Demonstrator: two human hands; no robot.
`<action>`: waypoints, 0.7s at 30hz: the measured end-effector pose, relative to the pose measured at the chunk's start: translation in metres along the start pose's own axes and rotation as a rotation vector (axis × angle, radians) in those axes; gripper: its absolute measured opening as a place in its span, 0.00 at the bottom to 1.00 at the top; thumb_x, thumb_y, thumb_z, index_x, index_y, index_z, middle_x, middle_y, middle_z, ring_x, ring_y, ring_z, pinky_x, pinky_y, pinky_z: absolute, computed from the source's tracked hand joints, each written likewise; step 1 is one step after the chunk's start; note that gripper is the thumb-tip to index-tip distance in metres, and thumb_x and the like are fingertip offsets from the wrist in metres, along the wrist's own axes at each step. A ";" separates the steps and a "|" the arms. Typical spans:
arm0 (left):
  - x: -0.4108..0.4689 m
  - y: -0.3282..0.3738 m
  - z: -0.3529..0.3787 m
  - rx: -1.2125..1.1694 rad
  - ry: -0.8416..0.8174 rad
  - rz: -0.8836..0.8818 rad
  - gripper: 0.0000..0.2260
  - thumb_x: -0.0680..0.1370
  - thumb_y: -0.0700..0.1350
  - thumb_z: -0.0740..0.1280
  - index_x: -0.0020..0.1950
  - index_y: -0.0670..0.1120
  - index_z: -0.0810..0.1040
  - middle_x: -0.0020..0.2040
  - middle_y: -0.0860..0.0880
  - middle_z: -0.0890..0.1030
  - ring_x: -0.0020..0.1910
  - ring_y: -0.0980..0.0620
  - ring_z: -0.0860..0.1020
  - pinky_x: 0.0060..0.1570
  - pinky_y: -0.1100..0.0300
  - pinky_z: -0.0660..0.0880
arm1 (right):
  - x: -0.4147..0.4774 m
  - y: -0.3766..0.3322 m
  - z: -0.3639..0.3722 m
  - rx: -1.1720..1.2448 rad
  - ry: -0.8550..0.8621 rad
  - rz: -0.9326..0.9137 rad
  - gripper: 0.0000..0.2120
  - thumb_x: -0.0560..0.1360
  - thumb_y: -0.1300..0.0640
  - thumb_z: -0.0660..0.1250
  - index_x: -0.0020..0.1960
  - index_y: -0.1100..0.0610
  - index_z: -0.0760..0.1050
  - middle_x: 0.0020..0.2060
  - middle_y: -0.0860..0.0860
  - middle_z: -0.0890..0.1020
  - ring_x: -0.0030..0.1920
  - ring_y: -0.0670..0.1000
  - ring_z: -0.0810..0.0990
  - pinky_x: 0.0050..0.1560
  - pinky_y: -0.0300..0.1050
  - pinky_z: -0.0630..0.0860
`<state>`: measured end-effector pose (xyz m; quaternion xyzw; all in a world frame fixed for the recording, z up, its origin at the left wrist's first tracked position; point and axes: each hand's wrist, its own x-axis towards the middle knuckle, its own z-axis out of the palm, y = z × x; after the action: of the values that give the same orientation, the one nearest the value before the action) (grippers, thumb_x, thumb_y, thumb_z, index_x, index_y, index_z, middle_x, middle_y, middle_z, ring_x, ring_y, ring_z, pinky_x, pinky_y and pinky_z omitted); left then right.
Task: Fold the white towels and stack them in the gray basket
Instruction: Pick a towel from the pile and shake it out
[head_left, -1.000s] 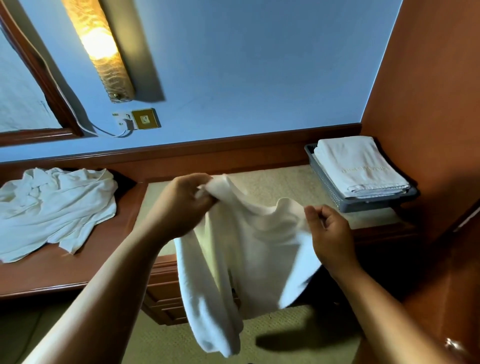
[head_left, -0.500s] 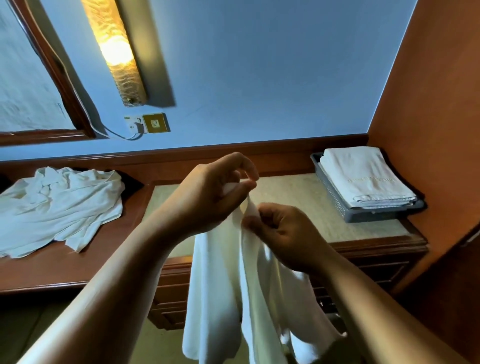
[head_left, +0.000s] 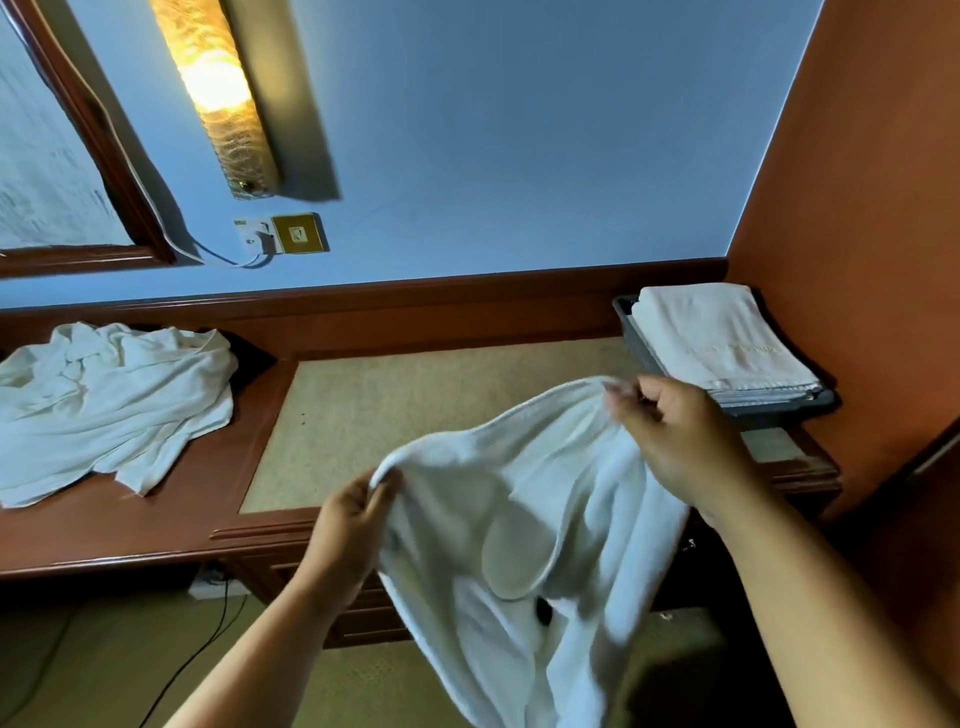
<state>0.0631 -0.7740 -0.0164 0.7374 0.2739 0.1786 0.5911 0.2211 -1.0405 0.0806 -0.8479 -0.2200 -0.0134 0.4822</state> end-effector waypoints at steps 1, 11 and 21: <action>0.001 0.011 0.000 0.026 0.018 0.063 0.15 0.77 0.64 0.67 0.48 0.54 0.84 0.40 0.50 0.86 0.39 0.51 0.84 0.41 0.47 0.80 | -0.003 0.005 0.002 -0.093 -0.026 0.007 0.10 0.76 0.47 0.70 0.45 0.53 0.77 0.32 0.43 0.79 0.36 0.48 0.78 0.37 0.44 0.71; -0.009 0.111 0.033 0.447 -0.309 0.672 0.03 0.75 0.54 0.75 0.44 0.58 0.82 0.35 0.57 0.82 0.34 0.59 0.78 0.33 0.61 0.72 | -0.030 0.001 0.048 0.040 -0.222 -0.108 0.12 0.73 0.43 0.64 0.47 0.48 0.80 0.39 0.43 0.84 0.41 0.39 0.81 0.44 0.43 0.77; 0.013 -0.030 -0.020 0.675 -0.241 0.161 0.12 0.83 0.50 0.63 0.39 0.54 0.73 0.35 0.53 0.77 0.33 0.58 0.75 0.41 0.52 0.76 | 0.002 0.020 -0.020 0.075 0.147 0.059 0.10 0.73 0.57 0.62 0.44 0.47 0.81 0.34 0.42 0.82 0.34 0.42 0.76 0.39 0.45 0.70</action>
<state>0.0559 -0.7463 -0.0412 0.9259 0.1870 0.0357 0.3264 0.2346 -1.0650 0.0758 -0.8322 -0.1591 -0.0532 0.5285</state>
